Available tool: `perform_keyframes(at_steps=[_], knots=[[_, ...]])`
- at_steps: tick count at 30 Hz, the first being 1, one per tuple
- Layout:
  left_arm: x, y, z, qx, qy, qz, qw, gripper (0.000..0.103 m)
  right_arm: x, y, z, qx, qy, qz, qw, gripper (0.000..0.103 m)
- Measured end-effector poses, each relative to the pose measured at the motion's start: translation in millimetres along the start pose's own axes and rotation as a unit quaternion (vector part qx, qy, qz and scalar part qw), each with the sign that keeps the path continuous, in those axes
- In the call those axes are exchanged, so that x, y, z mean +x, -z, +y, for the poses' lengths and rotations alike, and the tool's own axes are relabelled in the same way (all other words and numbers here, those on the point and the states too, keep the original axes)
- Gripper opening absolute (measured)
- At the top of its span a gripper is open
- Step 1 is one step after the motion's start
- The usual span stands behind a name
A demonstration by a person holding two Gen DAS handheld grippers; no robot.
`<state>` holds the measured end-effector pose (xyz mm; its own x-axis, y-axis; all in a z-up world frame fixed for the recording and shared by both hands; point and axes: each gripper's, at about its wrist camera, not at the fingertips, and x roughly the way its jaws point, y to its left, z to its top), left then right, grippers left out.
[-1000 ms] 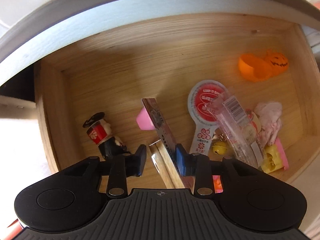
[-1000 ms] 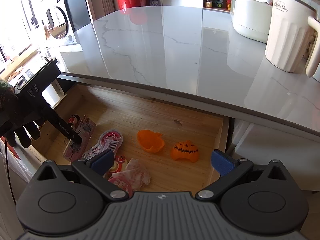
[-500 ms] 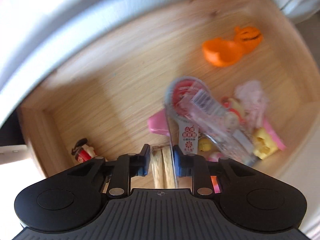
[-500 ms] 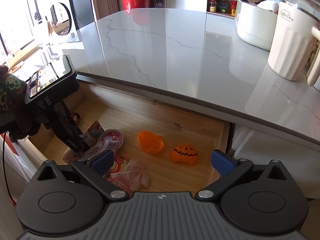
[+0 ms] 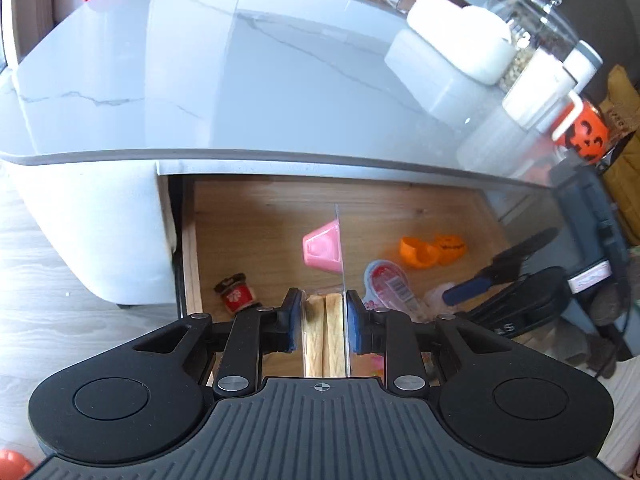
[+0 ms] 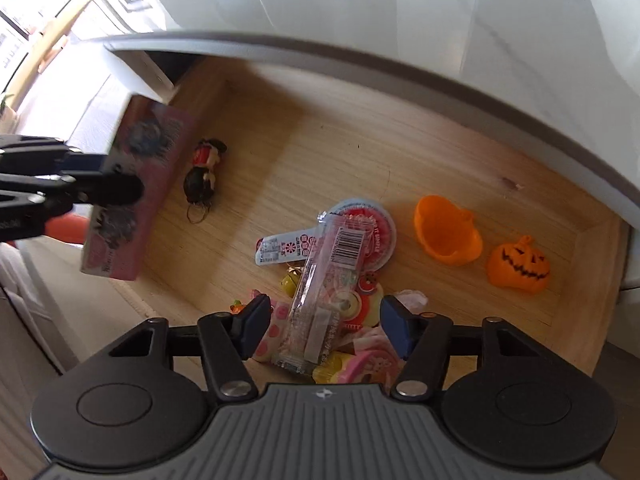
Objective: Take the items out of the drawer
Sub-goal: 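Grasp the pink snack pack with the left tool while the right grasps the clear wrapped snack, then lift both snacks and set them on the countertop, opening both tools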
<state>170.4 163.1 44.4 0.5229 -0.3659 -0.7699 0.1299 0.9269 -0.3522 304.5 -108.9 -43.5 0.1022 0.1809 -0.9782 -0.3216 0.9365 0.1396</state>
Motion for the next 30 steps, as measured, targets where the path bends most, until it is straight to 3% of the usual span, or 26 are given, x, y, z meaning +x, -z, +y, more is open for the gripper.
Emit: perform_keyframes(at_steps=[4,8,10,15,18,21,23,27,30], knots=[[3.9,4.3,4.4,-0.002,0.018,0.005,0.9998,0.026,26.3,-7.5,8.2,0.02,0.03,0.046,0.998,0.057],[7.3,8.2,7.7,0.001,0.029,0.005,0.9996,0.026,40.7,-9.8,5.9,0.023,0.027,0.087,0.996,0.046],[8.3,9.9,6.8,0.001,0.033,-0.001,0.9995,0.026,39.1,-7.1,4.6,0.028,0.025,0.083,0.996,0.036],[2.4,15.9,11.5,-0.005,0.038,-0.011,0.9992,0.026,3.3,15.8,2.5,0.031,0.033,0.032,0.998,0.036],[-0.6,11.1,9.4,-0.008,0.048,-0.022,0.9986,0.026,-45.0,42.3,1.1,0.025,0.025,-0.037,0.999,0.036],[-12.6,-6.1,-5.8,0.0,0.065,-0.056,0.9963,0.026,-84.2,68.3,-2.4,0.019,0.031,-0.105,0.994,0.036],[-19.5,-28.3,-22.8,0.004,0.09,-0.088,0.9921,0.026,-101.4,81.0,-7.2,0.02,0.033,-0.13,0.991,0.036],[-5.5,-84.7,-53.3,0.002,0.072,-0.139,0.9877,0.026,-115.4,95.0,-12.6,0.017,0.041,-0.161,0.986,0.036],[30.5,-122.0,-61.1,-0.031,0.058,-0.135,0.9886,0.026,-119.5,100.5,-19.6,0.023,0.032,-0.173,0.984,0.036]])
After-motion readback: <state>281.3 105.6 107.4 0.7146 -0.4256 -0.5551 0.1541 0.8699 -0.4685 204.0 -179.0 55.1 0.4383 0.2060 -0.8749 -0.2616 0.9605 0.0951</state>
